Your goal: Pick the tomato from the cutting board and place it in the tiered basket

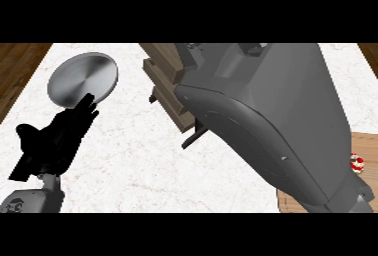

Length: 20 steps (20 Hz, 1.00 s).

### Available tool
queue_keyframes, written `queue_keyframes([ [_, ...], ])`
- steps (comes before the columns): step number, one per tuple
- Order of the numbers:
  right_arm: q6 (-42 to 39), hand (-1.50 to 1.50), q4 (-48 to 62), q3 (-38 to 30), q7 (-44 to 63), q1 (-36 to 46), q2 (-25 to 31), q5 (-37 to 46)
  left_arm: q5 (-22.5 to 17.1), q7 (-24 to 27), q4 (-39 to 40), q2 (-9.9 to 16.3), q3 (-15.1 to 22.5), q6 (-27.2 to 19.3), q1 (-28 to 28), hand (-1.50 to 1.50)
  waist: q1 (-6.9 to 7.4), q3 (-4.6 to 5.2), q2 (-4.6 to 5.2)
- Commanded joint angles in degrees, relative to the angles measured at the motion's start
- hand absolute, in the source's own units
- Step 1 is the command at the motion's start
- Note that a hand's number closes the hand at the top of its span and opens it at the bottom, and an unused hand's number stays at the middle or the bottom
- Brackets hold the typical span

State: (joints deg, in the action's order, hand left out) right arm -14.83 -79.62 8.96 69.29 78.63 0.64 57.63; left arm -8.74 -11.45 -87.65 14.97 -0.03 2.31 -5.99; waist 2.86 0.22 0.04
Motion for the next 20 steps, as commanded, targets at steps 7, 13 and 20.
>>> queue_keyframes([
  [7, 11.16, 1.50, 15.13, 3.96, 9.03, 3.01, -0.61, 1.01, 1.61, -2.24, -1.23, -1.69, 0.48, -2.68, -0.50, 0.00, -0.90, -0.13, 0.07],
  [13, 21.19, 1.50, 18.41, 0.99, 6.22, 6.18, -0.61, 7.57, -0.50, -0.36, -1.16, 0.56, -1.28, 0.99, 1.68, 0.00, -0.56, -0.11, 0.20],
  [20, 27.64, -1.50, 30.16, 1.91, 3.12, 7.40, -0.62, 5.94, -0.16, 0.63, -1.27, -0.15, -0.97, 1.42, 1.68, 0.00, 0.15, -0.07, 0.50],
])
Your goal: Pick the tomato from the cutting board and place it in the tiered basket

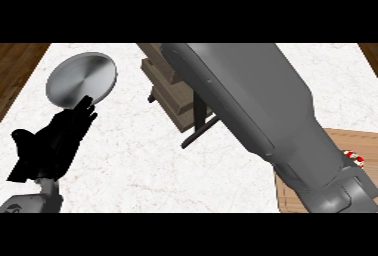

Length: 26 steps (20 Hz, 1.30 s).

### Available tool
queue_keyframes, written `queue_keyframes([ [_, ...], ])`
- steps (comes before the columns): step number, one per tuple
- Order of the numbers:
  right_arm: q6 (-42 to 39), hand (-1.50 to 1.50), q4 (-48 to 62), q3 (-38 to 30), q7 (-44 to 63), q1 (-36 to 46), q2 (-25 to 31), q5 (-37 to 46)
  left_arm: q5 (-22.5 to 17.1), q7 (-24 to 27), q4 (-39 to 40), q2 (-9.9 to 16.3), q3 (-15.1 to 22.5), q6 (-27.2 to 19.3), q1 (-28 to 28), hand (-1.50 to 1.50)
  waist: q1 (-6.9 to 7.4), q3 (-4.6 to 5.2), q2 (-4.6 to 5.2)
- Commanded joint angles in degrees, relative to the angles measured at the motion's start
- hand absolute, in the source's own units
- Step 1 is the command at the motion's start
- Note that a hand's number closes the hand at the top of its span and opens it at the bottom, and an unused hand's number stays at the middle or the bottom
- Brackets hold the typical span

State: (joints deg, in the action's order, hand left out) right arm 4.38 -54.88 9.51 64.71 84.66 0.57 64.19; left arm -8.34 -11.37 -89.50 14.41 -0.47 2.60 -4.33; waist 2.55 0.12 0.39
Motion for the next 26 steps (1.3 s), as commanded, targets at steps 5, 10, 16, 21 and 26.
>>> queue_keyframes([
  [5, 13.63, -1.50, 3.46, -1.12, 7.11, 2.62, -0.54, -1.17, -0.27, -0.47, 1.42, 0.48, -1.36, 0.25, -1.84, 0.00, -0.35, -0.03, -0.09],
  [10, 21.69, -1.50, 3.66, -8.02, 6.98, 3.82, -0.54, 0.49, 0.06, -0.53, 0.17, -0.38, -0.50, -0.05, -1.29, 0.00, -0.24, -0.03, 0.06],
  [16, 30.04, -1.50, -3.28, -12.12, 7.32, 3.16, -0.54, 2.39, -1.62, -2.45, -0.24, 1.56, -2.70, 0.92, -1.74, 0.00, -0.96, -0.11, -0.54],
  [21, 29.31, -1.50, -11.39, -16.53, 9.94, 3.72, -0.54, 8.69, -0.28, -0.48, 1.95, 0.64, -2.50, 0.20, 0.73, 0.00, -3.39, -0.12, -1.29],
  [26, 22.59, -1.50, -20.00, -19.44, 11.81, 2.63, 1.52, 17.05, -1.64, 0.47, 0.38, 1.62, -4.44, 1.05, 3.22, 0.00, -3.68, -0.11, -1.57],
])
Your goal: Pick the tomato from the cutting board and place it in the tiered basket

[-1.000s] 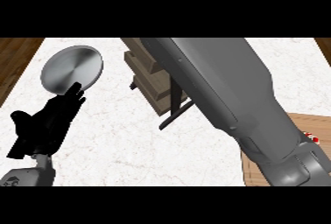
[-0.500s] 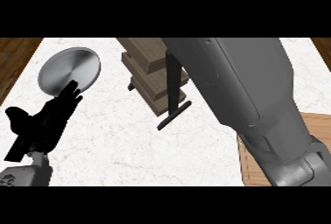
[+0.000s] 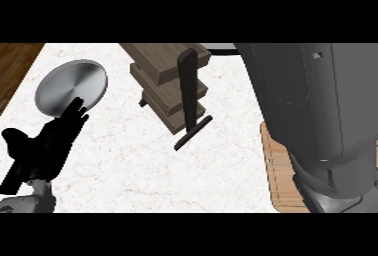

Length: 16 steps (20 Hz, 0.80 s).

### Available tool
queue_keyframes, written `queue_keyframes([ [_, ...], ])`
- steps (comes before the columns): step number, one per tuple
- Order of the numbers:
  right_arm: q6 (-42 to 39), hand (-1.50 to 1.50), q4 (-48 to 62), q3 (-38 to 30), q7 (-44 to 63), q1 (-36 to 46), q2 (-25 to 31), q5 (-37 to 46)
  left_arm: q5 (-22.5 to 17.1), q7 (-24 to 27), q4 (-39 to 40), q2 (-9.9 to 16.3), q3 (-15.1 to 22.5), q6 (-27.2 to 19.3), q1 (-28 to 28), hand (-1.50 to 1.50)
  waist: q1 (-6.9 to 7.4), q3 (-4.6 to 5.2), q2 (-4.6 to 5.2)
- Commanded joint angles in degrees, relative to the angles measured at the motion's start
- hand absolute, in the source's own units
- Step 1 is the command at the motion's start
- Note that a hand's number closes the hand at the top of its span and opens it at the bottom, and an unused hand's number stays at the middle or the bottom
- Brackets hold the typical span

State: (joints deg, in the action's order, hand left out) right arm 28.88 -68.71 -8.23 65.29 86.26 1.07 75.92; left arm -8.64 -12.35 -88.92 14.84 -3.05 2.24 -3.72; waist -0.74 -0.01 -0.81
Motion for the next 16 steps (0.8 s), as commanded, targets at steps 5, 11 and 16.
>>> queue_keyframes([
  [5, -10.51, -1.50, -23.56, -4.23, 9.35, -7.73, 1.46, 5.31, 0.37, 0.48, 0.00, -0.05, -1.01, -0.67, 1.90, 0.00, -2.11, -0.12, -0.53],
  [11, -24.71, -1.50, -41.84, -3.83, 8.01, -13.21, 1.75, 5.69, 0.71, -0.37, -0.87, -0.86, -0.35, -1.17, 0.82, 0.00, -2.53, -0.09, -0.48],
  [16, -38.04, -1.50, -53.82, -7.45, 6.49, -14.66, 3.93, 0.93, 0.00, -0.45, -1.71, -0.51, -1.03, -0.55, 2.21, 0.00, -2.39, -0.10, -0.60],
])
